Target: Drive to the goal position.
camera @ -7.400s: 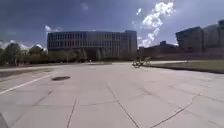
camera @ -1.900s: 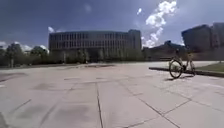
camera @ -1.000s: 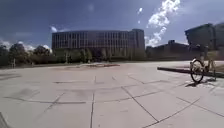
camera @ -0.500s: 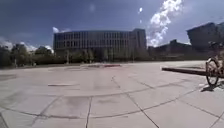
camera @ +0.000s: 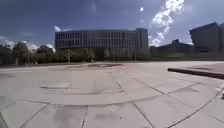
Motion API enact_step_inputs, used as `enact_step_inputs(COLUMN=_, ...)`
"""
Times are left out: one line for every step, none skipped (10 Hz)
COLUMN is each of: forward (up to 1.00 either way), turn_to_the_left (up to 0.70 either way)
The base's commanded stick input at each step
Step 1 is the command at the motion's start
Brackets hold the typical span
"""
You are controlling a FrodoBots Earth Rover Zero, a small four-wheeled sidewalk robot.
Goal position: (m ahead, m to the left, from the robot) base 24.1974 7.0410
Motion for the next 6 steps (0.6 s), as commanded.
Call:
enact_step_inputs(forward=0.85, turn_to_the_left=0.01)
enact_step_inputs(forward=0.85, turn_to_the_left=0.01)
enact_step_inputs(forward=0.85, turn_to_the_left=0.01)
enact_step_inputs(forward=0.85, turn_to_the_left=0.0)
enact_step_inputs(forward=0.85, turn_to_the_left=-0.33)
enact_step_inputs(forward=0.85, turn_to_the_left=-0.33)
